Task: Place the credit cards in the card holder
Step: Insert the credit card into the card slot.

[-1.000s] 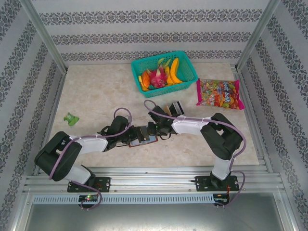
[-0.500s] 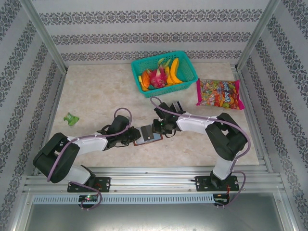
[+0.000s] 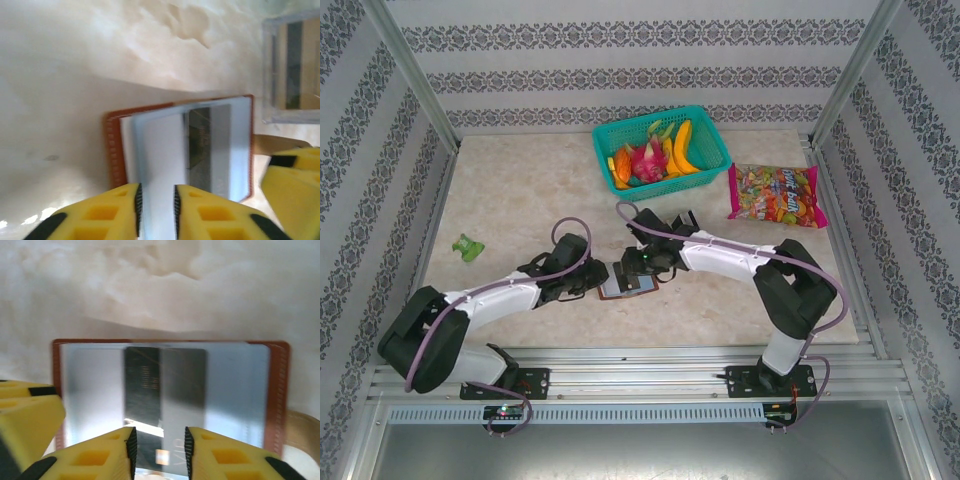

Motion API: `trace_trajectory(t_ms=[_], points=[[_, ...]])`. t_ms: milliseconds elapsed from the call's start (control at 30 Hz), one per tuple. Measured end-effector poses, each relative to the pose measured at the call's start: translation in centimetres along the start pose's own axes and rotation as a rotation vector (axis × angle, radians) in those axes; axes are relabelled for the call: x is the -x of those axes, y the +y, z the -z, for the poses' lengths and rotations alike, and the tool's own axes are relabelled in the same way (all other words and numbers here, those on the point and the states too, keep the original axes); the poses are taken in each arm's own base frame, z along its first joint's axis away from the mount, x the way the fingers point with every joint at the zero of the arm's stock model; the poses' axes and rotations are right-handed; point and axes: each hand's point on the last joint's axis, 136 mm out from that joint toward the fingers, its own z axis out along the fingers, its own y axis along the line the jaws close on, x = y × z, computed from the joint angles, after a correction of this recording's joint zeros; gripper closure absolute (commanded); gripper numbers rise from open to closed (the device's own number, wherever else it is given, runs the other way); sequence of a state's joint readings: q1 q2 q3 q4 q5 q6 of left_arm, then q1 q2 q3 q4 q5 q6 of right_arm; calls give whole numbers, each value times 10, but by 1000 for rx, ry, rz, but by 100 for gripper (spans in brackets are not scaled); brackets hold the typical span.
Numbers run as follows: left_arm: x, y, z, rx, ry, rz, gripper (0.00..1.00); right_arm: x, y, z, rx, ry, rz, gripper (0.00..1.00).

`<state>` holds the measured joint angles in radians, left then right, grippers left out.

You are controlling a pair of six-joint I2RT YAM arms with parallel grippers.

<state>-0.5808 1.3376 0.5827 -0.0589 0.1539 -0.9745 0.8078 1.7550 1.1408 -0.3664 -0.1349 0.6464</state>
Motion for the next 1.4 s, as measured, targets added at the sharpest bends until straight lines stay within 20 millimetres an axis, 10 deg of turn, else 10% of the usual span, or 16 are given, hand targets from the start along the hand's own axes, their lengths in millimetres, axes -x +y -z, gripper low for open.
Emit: trace_trajectory(t_ms=[233, 567, 1400], points=[[0, 22, 13, 53, -43, 55, 40, -5, 13, -12, -101, 10, 123, 51], [-7, 17, -3, -19, 23, 98, 39, -15, -2, -21, -201, 48, 178, 47], [-12, 22, -19, -61, 46, 160, 92, -20, 3, -29, -188, 58, 209, 32]])
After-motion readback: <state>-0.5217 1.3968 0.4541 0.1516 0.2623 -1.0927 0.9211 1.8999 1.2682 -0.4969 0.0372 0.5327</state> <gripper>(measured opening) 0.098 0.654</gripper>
